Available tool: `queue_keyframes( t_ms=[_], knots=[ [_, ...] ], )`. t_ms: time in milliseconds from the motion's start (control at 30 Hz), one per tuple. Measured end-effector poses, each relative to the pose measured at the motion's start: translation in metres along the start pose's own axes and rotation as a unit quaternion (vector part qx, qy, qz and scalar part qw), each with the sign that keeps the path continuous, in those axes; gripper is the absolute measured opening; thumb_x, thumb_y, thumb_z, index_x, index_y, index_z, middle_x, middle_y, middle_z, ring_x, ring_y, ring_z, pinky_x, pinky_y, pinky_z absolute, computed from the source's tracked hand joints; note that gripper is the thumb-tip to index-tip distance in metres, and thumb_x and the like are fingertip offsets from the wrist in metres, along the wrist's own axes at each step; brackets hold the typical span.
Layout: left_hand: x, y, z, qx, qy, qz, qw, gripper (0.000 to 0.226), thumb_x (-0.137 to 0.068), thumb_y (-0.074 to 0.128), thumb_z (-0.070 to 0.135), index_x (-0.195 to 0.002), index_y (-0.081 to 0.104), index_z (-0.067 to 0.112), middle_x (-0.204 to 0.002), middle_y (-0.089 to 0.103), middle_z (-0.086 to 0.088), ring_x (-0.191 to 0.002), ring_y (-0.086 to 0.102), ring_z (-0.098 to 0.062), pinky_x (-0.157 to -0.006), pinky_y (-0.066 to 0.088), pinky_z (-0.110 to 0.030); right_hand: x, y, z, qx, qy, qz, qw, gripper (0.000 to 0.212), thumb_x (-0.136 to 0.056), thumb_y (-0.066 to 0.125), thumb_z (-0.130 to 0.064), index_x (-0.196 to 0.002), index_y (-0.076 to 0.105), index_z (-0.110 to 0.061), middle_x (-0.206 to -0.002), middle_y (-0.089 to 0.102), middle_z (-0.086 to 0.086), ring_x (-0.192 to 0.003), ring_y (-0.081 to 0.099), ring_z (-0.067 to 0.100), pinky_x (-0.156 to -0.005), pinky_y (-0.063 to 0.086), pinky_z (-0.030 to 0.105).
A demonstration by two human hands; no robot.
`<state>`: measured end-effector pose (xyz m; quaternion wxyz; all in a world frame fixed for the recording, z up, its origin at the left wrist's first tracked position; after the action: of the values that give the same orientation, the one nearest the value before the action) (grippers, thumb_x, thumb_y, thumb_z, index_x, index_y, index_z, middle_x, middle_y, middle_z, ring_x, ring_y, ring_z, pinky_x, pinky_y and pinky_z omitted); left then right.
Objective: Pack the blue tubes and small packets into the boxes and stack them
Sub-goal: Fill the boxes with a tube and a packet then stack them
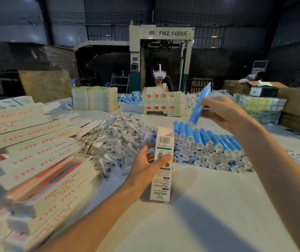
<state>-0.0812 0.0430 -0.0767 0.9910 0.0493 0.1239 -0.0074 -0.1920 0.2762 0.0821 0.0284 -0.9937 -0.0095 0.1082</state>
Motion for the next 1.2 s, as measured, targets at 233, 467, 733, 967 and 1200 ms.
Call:
queue_keyframes(
  t_ms=[233,467,733,967,1200],
  knots=[
    [0.004,0.004,0.006,-0.009,0.015,-0.003,1.0,0.05,-0.092,0.083,0.022,-0.134,0.056,0.02,-0.112,0.08,-0.008,-0.098,0.079,-0.034,-0.093,0.062,-0.055,0.05,0.052,0.007,-0.052,-0.106,-0.082,0.99,0.064,-0.091,0.07,0.004,-0.138,0.034,-0.019,-0.119,0.064,0.024,-0.103,0.075,0.029,-0.076,0.062,0.028],
    [0.009,0.007,0.01,-0.028,0.031,0.007,0.999,0.053,-0.088,0.084,0.038,-0.131,0.056,0.026,-0.11,0.081,-0.005,-0.097,0.079,-0.03,-0.096,0.06,-0.058,0.043,0.058,0.007,0.152,-0.155,-0.144,0.965,0.083,-0.087,0.076,-0.005,-0.144,0.028,-0.042,-0.103,0.074,0.015,-0.086,0.075,0.012,-0.07,0.059,0.022],
    [0.007,-0.005,0.004,-0.021,0.06,0.058,0.996,0.039,-0.098,0.071,0.049,-0.132,0.056,0.039,-0.112,0.081,0.0,-0.102,0.078,-0.023,-0.093,0.06,-0.047,0.056,0.083,0.033,0.365,-0.261,-0.17,0.877,0.043,-0.099,0.068,-0.029,-0.14,0.053,-0.024,-0.126,0.051,-0.009,-0.111,0.054,0.007,-0.096,0.049,0.025],
    [0.002,-0.022,-0.002,-0.001,0.074,0.175,0.982,0.019,-0.107,0.064,0.034,-0.124,0.057,0.039,-0.104,0.08,0.009,-0.089,0.078,-0.015,-0.067,0.06,-0.025,0.07,0.091,0.086,0.317,-0.278,-0.092,0.902,0.022,-0.105,0.052,-0.012,-0.123,0.066,-0.015,-0.113,0.065,-0.003,-0.094,0.06,0.006,-0.079,0.046,0.017],
    [-0.002,-0.029,-0.001,-0.006,0.076,0.214,0.974,0.021,-0.108,0.061,0.03,-0.128,0.057,0.025,-0.108,0.079,0.004,-0.09,0.078,-0.014,-0.071,0.059,-0.028,0.087,0.122,0.152,0.506,-0.281,-0.242,0.779,0.032,-0.101,0.049,-0.007,-0.131,0.061,-0.011,-0.127,0.059,0.008,-0.119,0.047,0.024,-0.103,0.046,0.041]
  ],
)
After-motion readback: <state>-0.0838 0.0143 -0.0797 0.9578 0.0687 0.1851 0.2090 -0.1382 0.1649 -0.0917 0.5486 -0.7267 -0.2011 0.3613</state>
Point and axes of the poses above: each hand's wrist, its own x-axis away from the middle knuckle, its own y-axis out of the palm, z = x × y, the point moved 1 cm from there along -x, towards the middle knuckle
